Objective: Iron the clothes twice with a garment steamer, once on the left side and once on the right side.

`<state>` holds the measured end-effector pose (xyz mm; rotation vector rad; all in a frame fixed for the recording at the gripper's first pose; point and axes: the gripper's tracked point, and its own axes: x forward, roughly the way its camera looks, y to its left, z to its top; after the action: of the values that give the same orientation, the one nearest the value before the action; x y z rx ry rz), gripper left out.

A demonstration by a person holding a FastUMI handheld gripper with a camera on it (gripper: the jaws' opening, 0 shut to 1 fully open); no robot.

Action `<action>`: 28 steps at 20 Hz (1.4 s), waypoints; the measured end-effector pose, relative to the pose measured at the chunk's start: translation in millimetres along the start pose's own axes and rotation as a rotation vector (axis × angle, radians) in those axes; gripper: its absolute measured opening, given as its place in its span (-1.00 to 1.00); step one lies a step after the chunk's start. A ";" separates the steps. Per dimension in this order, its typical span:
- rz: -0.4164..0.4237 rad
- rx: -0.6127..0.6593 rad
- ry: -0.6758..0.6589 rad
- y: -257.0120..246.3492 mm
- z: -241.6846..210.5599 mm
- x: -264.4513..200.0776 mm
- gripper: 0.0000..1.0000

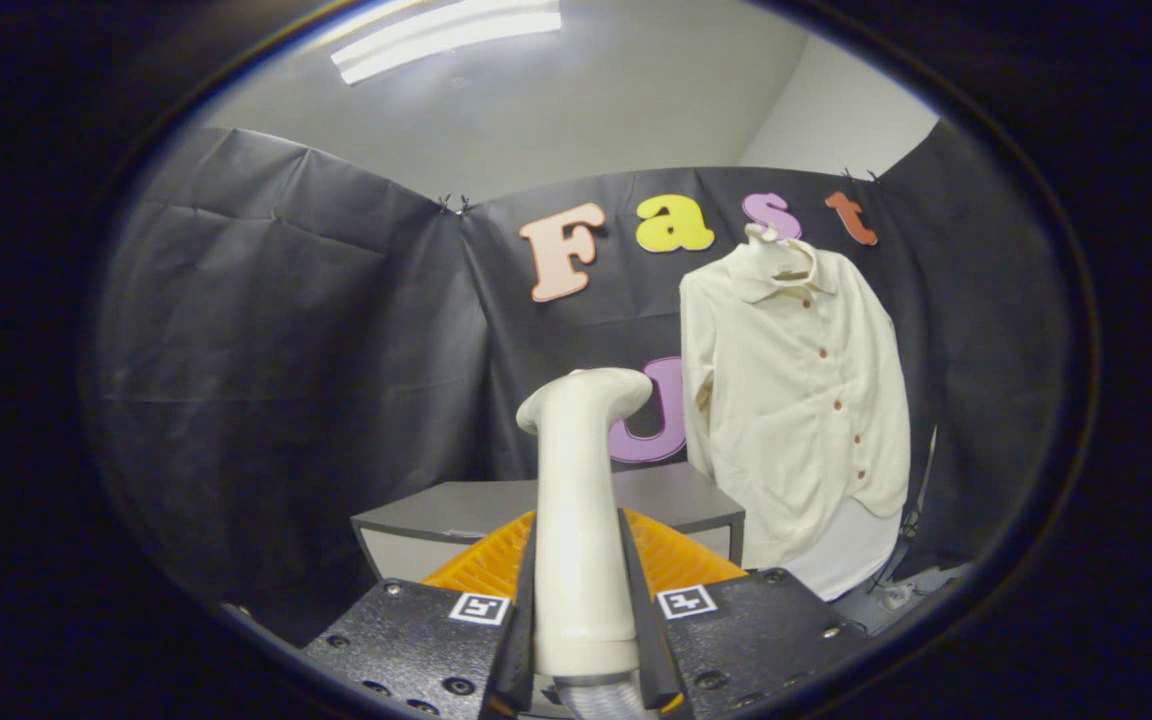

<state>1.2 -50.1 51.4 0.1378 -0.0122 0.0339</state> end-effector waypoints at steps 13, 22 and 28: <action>-0.017 -0.067 -0.008 23.5 9.6 -11.0 -0.21; -0.048 -0.039 0.013 3.5 -1.6 -11.5 -0.21; -0.052 -0.030 0.024 1.1 -7.4 -11.1 -0.21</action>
<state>-9.9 -48.3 44.1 0.1079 0.0151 -0.0162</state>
